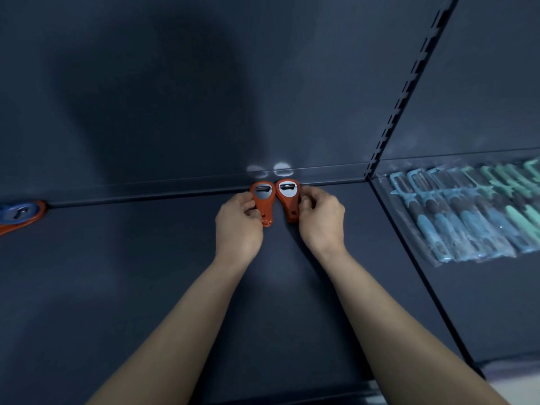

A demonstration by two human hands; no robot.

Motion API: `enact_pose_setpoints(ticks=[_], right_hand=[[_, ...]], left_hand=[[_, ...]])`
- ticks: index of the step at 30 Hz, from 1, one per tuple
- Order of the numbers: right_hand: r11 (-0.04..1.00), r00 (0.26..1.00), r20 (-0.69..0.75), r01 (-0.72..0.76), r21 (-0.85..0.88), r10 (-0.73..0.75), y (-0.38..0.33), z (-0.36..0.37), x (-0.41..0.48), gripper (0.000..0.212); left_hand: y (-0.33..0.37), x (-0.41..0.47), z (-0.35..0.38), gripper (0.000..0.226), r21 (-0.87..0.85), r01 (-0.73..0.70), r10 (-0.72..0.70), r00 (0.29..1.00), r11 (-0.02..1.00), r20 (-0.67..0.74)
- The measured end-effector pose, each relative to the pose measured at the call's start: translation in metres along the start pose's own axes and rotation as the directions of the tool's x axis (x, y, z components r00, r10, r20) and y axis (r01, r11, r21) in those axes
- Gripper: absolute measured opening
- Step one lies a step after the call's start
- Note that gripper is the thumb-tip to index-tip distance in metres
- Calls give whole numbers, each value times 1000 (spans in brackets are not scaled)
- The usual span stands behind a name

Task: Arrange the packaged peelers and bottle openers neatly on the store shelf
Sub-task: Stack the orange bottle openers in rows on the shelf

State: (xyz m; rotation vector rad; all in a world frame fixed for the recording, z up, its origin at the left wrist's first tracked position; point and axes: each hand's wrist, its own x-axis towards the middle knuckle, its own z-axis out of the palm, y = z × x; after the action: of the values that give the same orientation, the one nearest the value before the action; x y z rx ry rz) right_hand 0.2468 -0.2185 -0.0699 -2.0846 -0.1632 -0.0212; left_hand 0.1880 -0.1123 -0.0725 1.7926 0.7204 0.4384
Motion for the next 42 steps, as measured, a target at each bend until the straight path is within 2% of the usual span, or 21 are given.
enact_pose_setpoints(ticks=[12,19,21,25,28,33,42], right_hand=[[999,1000,14,-8,37,7,0,-3,-3,33],[999,999,33,-8,32,7,0,-8,-7,23],[1000,999,53,7,-28,-6,1,-7,-10,27],[959,991,122,94,-267,-63,3,-2,-18,44],[924,984,147,146,-353,-100,2,-1,-22,40],[909,982,151,167,-383,-116,0,0,-26,30],[918,985,113,162,-362,-129,2,2,-28,32]], left_hand=[[-6,-7,0,41,-65,19,-18,1000,998,19],[-7,-13,-2,44,66,-72,69,997,995,40],[-9,-15,-1,45,134,-117,111,992,984,52],[-10,-18,1,40,251,-237,233,972,939,46],[-11,-19,2,30,300,-314,310,949,901,61],[-17,-17,3,22,328,-374,375,925,868,64],[-22,-15,5,18,273,-407,420,908,872,12]])
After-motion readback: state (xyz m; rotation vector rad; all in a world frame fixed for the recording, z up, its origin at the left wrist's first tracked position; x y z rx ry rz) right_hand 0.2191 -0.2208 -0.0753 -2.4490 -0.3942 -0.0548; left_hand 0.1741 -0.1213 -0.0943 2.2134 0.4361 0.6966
